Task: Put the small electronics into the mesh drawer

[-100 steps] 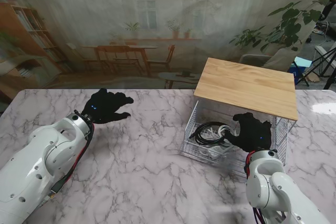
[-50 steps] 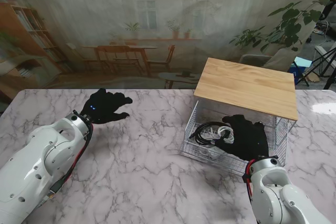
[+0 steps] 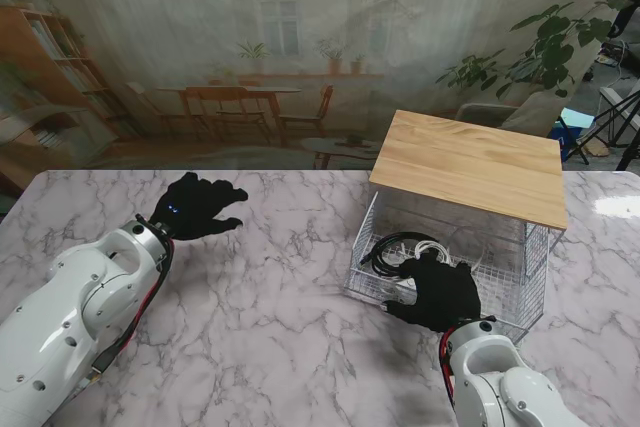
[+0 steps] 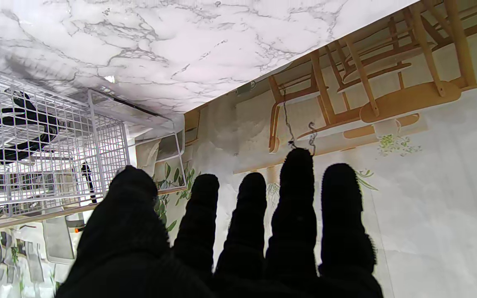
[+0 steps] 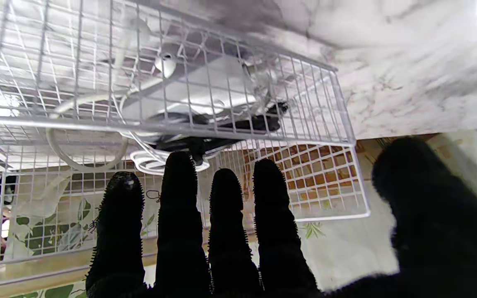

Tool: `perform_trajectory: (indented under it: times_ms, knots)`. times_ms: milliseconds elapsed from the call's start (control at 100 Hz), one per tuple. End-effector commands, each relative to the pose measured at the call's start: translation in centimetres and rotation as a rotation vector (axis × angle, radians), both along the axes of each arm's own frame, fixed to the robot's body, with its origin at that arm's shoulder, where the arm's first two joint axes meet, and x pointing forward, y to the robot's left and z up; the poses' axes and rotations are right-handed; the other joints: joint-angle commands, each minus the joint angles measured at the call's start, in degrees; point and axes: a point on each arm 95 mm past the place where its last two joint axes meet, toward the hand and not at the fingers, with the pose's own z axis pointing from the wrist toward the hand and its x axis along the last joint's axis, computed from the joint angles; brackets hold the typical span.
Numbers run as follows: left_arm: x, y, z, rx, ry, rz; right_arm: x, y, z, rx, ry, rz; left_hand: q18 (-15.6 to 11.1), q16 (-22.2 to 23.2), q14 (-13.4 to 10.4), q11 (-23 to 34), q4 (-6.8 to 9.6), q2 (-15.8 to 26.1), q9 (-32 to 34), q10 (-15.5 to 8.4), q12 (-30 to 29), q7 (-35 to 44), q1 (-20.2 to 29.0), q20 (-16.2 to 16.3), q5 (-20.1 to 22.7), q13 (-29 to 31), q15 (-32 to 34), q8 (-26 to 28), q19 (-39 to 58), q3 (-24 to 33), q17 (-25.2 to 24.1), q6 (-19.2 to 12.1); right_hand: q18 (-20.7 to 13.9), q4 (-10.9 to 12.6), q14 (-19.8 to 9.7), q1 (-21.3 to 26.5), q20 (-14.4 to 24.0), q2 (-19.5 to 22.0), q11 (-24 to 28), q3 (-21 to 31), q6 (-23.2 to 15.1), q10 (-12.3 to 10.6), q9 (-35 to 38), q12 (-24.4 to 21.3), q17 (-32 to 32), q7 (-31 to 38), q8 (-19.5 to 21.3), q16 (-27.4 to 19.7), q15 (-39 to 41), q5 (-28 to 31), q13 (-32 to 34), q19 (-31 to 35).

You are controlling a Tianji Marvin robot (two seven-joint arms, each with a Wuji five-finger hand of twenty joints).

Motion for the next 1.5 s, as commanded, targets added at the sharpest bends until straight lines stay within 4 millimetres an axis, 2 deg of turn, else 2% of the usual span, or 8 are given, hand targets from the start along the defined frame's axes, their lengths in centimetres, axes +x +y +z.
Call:
perform_trajectory:
  times_ms: [0,120,320,460,580,750,990,1490]
  knots:
    - [-0.1,0.2,-0.4,0.011,0.014,0.009,0.1,-0.2,-0.8,-0.009,0.024,-0.015,-0.3,0.2,1.0,-0.6,0.83,2.9,-1.7,0.9,-0.4,-0.4,-1.3,1.3,0.4,-1.5,-0.6,-0.5,0.3,-1.1,-1.0,1.3,-1.3,1.4,-0.6,1.5,0.8,-2.5,2.1,1.9,-1.9,-0.5,0.8,0.8,0.3,0.9,1.1,0.5,4.1,0.6,0.8,1.2]
    - [-0.1,0.2,-0.5,0.012,0.013,0.011,0.3,-0.3,-1.4,-0.021,0.042,-0.031,-0.6,0.2,0.9,-1.0,0.83,3.1,-2.8,0.9,-0.5,-1.4,-1.5,1.3,-1.8,-1.8,-0.7,-0.9,0.4,-1.1,-1.0,1.1,-1.4,1.2,-0.7,2.1,0.9,-3.0,2.0,3.1,-1.9,-0.4,0.8,0.9,0.5,0.9,1.1,0.5,4.2,0.4,1.1,1.5]
    - [-0.1,0.2,-0.5,0.020,0.016,0.010,0.6,-0.2,-2.1,-0.032,0.064,-0.044,-0.5,0.3,1.0,-0.9,0.86,3.1,-2.9,1.0,-0.5,-1.4,-1.4,1.3,-0.5,-1.9,-0.6,-0.9,0.3,-1.1,-1.1,1.0,-2.1,1.0,-1.1,4.6,1.8,-3.3,3.4,5.9,-2.7,-0.9,2.0,1.9,2.5,3.1,2.4,1.6,6.9,0.9,2.8,3.8]
    - [0.0,0.2,-0.6,0.023,0.019,0.009,0.9,0.0,-2.6,-0.039,0.087,-0.051,-0.6,0.3,1.0,-0.9,0.86,3.1,-2.9,1.0,-0.6,-1.2,-1.4,1.4,-0.2,-1.8,-0.5,-0.8,0.5,-1.1,-0.9,1.0,-2.0,1.2,-1.4,10.9,1.9,1.2,2.8,9.1,-3.0,-1.1,2.9,1.8,2.7,4.3,2.9,1.8,7.4,1.9,3.7,4.2]
    - [-0.1,0.2,-0.7,0.026,0.023,0.010,1.3,0.1,-3.0,-0.039,0.092,-0.060,-0.7,0.3,1.0,-0.9,0.87,3.1,-2.9,1.1,-0.6,-0.9,-1.3,1.5,0.1,-1.9,-0.5,-0.7,0.9,-1.0,-0.8,1.0,-2.3,-4.0,-1.6,19.4,2.0,1.8,2.2,8.7,-4.7,-1.6,5.4,1.1,3.9,10.3,-5.1,1.5,7.0,1.3,5.8,4.5]
    - [-0.1,0.2,-0.8,0.027,0.027,0.013,1.8,-0.1,-3.2,-0.045,0.106,-0.066,-0.7,0.3,1.1,-1.0,0.86,3.0,-2.9,1.0,-0.6,-0.7,-1.3,1.6,0.2,-1.9,-0.5,-0.7,1.0,-1.1,-0.9,0.9,-3.2,-5.7,-2.2,28.5,3.2,2.7,2.8,9.1,-10.2,-2.2,14.1,3.2,8.9,19.0,-7.5,3.3,11.0,5.1,12.5,8.2]
    - [-0.2,0.3,-0.9,0.032,0.035,0.013,2.9,-0.4,-3.3,-0.049,0.076,-0.060,-0.7,0.3,1.0,-1.0,0.84,3.0,-2.9,1.0,-0.7,-0.5,-1.3,1.6,0.7,-1.9,-0.5,-0.6,1.0,-1.1,-1.0,0.9,-2.9,-8.1,-2.0,30.3,3.2,-0.7,5.6,19.2,-15.4,-2.5,25.9,7.3,16.8,20.1,0.2,7.9,20.2,18.7,21.4,13.8]
    - [-0.3,0.3,-1.1,0.043,0.049,0.010,4.5,-1.4,-3.1,-0.075,0.044,-0.034,-0.6,0.3,1.1,-1.0,0.82,3.0,-2.8,0.9,-0.7,-0.3,-1.4,1.6,1.0,-2.0,-0.5,-0.6,1.0,-1.1,-1.1,0.8,-2.5,-8.7,-1.8,31.0,3.6,-2.4,5.7,22.6,-17.7,-3.8,28.6,7.5,19.1,19.1,4.0,8.1,20.7,23.9,23.4,15.6]
